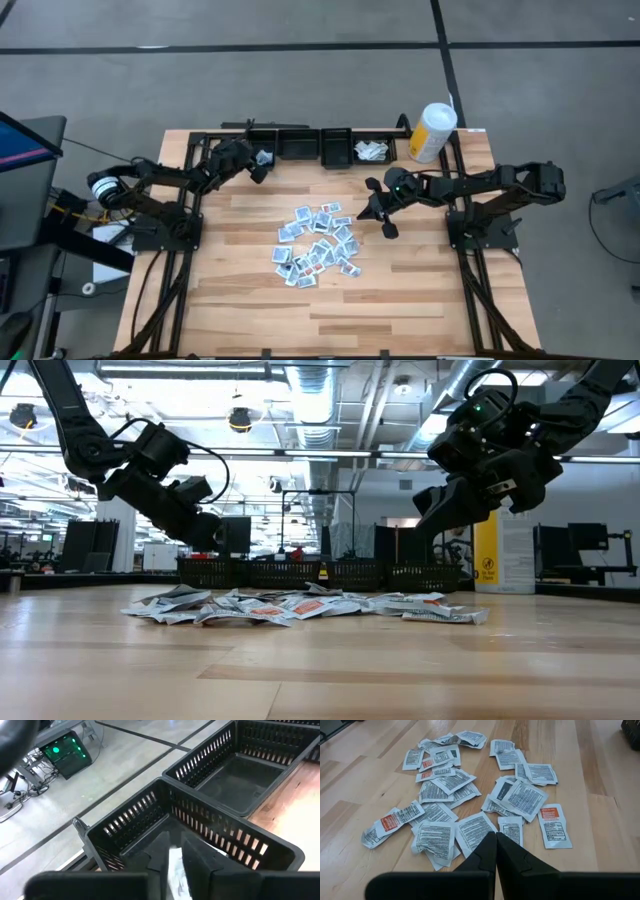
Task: Pick & Place First Aid Supplies
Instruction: Put the blue alcohol pad into the left black bin
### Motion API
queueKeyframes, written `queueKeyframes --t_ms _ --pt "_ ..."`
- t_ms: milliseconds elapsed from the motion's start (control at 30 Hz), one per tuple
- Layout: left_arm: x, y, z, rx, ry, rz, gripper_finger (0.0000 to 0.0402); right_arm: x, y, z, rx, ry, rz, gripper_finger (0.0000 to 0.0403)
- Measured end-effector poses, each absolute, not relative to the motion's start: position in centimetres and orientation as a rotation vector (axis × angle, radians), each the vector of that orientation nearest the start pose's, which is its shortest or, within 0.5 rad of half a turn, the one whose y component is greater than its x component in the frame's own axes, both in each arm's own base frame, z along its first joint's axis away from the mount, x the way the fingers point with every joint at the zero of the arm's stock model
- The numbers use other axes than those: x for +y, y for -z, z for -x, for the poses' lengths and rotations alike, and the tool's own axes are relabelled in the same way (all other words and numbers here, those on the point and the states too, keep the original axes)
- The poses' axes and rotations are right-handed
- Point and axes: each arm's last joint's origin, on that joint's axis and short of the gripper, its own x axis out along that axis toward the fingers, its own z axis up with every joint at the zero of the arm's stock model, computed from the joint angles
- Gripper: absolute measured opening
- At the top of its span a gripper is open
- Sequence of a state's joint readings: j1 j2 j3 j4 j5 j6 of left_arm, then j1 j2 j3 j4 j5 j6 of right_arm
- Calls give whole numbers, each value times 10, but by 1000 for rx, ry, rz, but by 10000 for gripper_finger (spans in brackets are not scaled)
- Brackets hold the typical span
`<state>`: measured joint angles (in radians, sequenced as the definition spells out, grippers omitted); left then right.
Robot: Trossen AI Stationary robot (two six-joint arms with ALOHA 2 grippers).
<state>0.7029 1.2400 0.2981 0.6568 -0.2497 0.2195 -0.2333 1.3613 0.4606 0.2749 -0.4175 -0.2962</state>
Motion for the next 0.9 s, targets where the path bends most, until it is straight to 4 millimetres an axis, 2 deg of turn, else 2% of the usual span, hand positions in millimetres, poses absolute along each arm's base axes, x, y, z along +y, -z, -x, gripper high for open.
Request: queueKeyframes --t_ms 200,400,567,900 --pt "147 -163 -162 392 -909 -135 97 -44 -152 -237 560 -263 86 0" --pt "144 -164 -165 371 -840 -133 112 -44 -152 -237 560 -263 86 0" --pt "131 -168 -178 290 -574 -141 112 -44 -152 -237 560 -263 87 0" --pt "86 -170 -200 196 46 -123 112 -44 -152 -237 561 -263 86 0"
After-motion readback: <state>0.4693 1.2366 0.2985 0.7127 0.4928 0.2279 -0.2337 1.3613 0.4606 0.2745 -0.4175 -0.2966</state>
